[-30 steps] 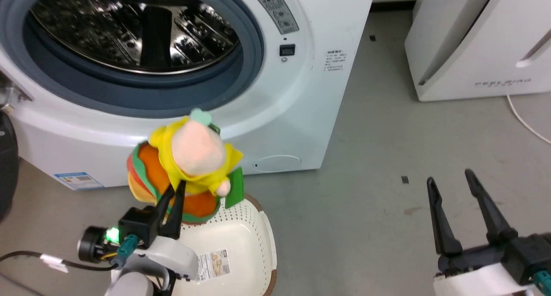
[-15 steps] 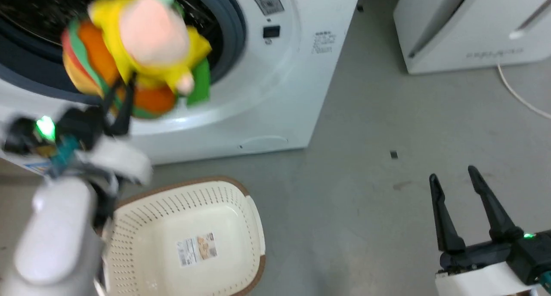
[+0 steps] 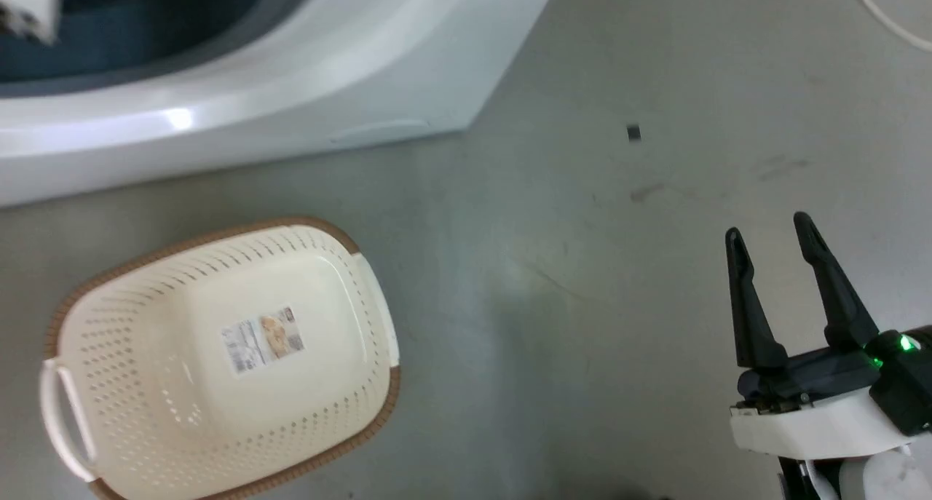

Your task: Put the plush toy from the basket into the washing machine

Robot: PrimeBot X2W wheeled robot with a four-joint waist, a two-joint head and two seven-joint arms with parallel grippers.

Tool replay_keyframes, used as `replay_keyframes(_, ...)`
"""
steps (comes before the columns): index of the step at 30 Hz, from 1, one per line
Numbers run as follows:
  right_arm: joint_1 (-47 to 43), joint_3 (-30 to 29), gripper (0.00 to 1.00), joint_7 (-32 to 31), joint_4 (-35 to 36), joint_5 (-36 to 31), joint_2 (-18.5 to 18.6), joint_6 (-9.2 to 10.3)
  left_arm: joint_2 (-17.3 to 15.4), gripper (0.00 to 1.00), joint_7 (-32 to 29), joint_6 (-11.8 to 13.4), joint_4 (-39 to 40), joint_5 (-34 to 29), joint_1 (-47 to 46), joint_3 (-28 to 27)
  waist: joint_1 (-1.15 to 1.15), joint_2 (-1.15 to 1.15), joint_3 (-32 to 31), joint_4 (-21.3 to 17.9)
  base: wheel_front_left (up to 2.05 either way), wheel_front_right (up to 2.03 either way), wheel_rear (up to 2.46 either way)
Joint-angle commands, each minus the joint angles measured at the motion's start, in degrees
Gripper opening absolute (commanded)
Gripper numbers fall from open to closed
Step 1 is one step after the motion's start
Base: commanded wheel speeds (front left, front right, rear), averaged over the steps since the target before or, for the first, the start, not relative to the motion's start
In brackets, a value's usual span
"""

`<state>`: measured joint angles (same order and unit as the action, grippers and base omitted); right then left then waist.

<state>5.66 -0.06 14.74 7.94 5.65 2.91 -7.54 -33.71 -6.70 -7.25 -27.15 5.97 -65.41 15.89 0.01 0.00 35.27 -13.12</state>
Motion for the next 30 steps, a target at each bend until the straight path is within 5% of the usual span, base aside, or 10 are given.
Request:
replay_keyframes(1,1.0,0.2,1.0,0.3,0.4,0.5,0.0,0.05,-0.7,0.0,-0.5,-0.2,-1.3,-0.4,-3.1,1.0,-0.01,0.0,4.9,-2.3,0.0,0.0,0.0)
replay_keyframes(9,2.0,0.4,1.0,0.3,0.3,1.7,0.0,0.05,-4.1,0.0,-2.1,-0.2,-11.2,1.1,-15.7,10.0,-0.01,0.0,9.5,-4.2,0.0,0.0,0.0)
replay_keyframes(25,3.4,1.0,1.0,0.3,0.1,2.0,0.0,0.05,-5.8,0.0,-1.7,-0.2,-21.4,14.6,-21.7,25.1,-0.01,0.0,11.5,-3.7,0.0,0.0,0.0)
replay_keyframes(26,3.4,1.0,1.0,0.3,0.0,1.8,0.0,0.05,-5.7,0.43,-1.0,-0.2,-22.0,15.0,-21.9,25.3,-0.01,0.0,11.2,-3.6,0.0,0.0,0.0)
replay_keyframes(27,3.4,0.9,1.0,0.3,-0.1,1.7,0.0,0.05,-5.5,1.0,-0.3,-0.2,-22.6,15.1,-22.0,25.5,-0.01,0.0,10.9,-3.5,0.0,0.0,0.0)
replay_keyframes(30,3.4,0.7,1.0,0.3,-0.3,1.3,0.0,0.05,-4.8,1.0,1.5,-0.2,-25.0,15.6,-21.8,25.8,-0.01,0.0,9.4,-3.0,0.0,0.0,0.0)
